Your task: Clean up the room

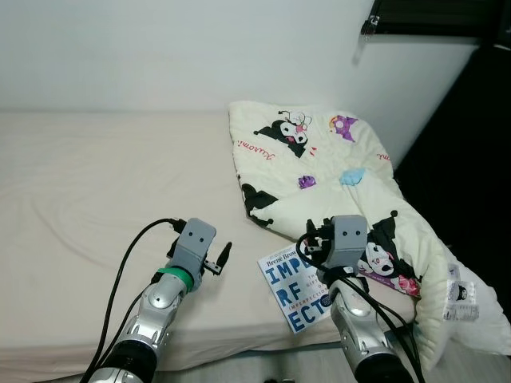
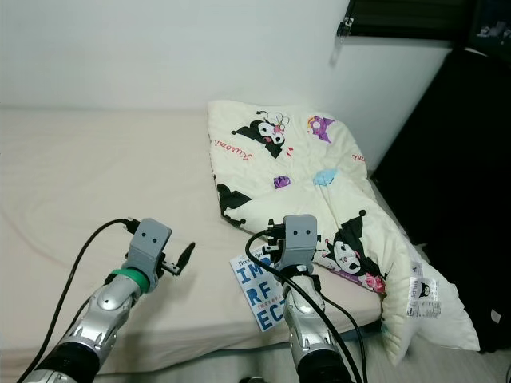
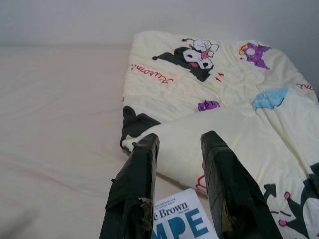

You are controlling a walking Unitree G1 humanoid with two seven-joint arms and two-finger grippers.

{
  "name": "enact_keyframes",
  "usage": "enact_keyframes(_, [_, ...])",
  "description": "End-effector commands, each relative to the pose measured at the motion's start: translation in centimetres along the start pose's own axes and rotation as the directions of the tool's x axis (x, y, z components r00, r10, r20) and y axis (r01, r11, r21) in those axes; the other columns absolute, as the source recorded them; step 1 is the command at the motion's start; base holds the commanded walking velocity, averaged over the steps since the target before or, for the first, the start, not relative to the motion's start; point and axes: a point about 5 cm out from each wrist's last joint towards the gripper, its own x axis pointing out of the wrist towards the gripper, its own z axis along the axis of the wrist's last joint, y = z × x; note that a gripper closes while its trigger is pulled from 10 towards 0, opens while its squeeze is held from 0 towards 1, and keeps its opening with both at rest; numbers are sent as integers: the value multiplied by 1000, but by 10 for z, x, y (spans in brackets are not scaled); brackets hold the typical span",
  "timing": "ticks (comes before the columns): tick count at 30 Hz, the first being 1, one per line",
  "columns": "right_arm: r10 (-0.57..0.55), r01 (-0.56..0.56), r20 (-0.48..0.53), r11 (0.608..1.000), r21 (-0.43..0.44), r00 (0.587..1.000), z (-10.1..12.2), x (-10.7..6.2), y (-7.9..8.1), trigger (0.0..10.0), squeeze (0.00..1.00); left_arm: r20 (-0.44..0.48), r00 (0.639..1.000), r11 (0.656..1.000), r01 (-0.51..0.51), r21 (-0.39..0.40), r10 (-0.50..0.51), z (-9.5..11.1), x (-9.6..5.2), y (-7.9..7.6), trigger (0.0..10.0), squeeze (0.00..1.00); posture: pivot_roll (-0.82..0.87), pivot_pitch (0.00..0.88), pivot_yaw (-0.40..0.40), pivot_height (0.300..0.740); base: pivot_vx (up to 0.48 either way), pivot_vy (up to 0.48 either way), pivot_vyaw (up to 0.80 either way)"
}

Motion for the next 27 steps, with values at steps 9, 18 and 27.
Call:
enact_keyframes(9, [-14,14,-30,1000,0,999,-7,-5,-4,10000,0,-200,977,982,41,-183,-78,-36,-8,-9,10000,0,-79,70,6,641,0,0,0])
enact_keyframes(18, [3,-4,-30,1000,-12,1000,-6,-5,-2,10000,0,-319,940,931,-3,-365,-121,-40,1,-22,10000,0,-91,127,9,621,0,0,0])
enact_keyframes(27, [43,-44,-39,999,-30,998,-6,-1,3,10000,0,-311,907,737,-1,-676,-283,-21,15,-41,10000,0,-71,212,20,587,0,0,0])
